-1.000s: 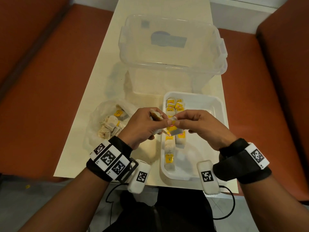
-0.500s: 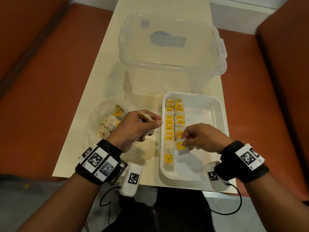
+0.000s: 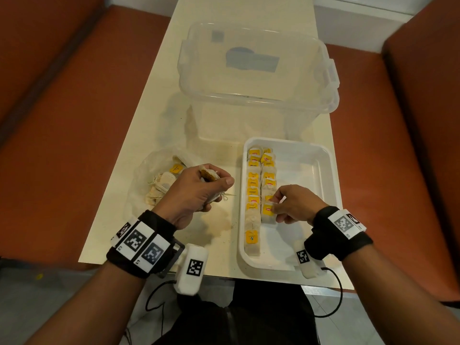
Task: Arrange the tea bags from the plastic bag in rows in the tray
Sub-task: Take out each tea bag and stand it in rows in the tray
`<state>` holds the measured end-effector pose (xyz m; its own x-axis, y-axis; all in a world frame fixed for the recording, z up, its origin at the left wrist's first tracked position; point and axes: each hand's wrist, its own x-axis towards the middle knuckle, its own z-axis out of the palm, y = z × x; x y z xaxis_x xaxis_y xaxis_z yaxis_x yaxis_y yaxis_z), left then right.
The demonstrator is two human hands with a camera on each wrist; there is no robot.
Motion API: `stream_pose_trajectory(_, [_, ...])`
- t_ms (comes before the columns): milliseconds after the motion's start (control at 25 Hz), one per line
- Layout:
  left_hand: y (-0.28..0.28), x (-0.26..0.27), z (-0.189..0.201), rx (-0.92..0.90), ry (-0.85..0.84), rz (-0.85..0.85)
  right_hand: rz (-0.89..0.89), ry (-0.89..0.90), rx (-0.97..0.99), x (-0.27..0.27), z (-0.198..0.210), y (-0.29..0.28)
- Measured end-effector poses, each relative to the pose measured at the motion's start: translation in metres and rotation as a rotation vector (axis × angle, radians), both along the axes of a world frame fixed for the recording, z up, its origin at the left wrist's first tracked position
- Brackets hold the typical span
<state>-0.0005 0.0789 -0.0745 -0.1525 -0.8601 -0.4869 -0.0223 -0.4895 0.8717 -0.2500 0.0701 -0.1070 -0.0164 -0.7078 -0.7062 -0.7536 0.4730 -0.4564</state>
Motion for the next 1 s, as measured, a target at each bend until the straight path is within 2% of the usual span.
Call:
stream_pose_trajectory(320, [0.000, 0.000, 0.002, 0.025, 0.035, -0.004, -0.083, -0.025, -0.024, 0.001, -0.003, 0.003])
stream_pose_trajectory(600, [0.000, 0.002, 0.009, 0.124, 0.262, 0.046, -0.074, -0.019, -0.020, -0.001, -0.008, 0.003])
stream_pose_trajectory(1000, [-0.002, 0.002, 0.010, 0.143, 0.253, 0.078, -0.062, 0.022, -0.055, -0.005, -0.017, 0.001])
